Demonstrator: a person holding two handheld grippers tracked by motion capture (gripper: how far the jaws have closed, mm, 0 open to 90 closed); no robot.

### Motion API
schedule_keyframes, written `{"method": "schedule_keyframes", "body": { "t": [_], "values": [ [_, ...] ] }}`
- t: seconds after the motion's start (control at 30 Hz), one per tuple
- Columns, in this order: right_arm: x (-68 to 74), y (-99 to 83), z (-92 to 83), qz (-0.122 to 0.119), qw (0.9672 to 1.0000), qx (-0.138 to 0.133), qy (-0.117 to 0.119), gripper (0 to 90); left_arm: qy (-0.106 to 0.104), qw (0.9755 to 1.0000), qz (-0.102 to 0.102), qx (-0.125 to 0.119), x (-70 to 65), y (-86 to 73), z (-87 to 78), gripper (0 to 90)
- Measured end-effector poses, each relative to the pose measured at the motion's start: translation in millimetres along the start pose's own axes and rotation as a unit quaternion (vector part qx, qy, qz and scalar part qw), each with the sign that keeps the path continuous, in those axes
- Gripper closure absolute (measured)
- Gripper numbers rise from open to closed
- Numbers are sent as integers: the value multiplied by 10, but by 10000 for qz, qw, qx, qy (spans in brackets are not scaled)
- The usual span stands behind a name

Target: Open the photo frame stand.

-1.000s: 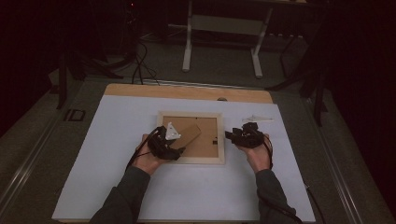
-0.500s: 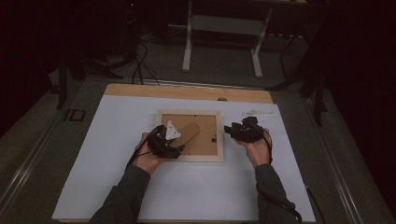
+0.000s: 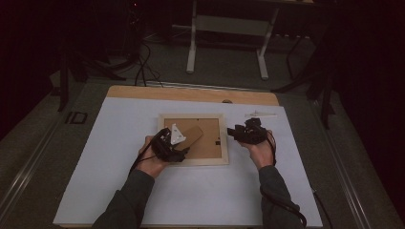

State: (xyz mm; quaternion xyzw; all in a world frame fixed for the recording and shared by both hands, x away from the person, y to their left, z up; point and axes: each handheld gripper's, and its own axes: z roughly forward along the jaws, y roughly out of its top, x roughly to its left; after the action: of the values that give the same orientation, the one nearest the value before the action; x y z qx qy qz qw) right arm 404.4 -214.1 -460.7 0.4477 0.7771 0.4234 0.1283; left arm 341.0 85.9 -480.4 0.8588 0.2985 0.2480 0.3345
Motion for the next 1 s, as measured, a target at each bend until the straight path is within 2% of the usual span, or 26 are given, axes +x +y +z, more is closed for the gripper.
{"method": "schedule_keyframes", "body": {
  "t": [0.37, 0.5, 0.7, 1.0],
  "values": [
    [-24, 3, 148, 124, 9998, 114, 138, 534, 222, 9993, 271, -99, -84, 8, -49, 349],
    [-45, -4, 226, 112, 9996, 177, 187, 516, 255, 9992, 291, -132, -96, -7, -53, 348],
    [-91, 0, 308, 241, 9991, 222, 268, 480, 296, 9989, 324, -170, -114, -22, -58, 349],
    [-117, 44, 384, 418, 9978, 306, 405, 443, 494, 9965, 590, -326, -187, -36, -101, 349]
  ]
}}
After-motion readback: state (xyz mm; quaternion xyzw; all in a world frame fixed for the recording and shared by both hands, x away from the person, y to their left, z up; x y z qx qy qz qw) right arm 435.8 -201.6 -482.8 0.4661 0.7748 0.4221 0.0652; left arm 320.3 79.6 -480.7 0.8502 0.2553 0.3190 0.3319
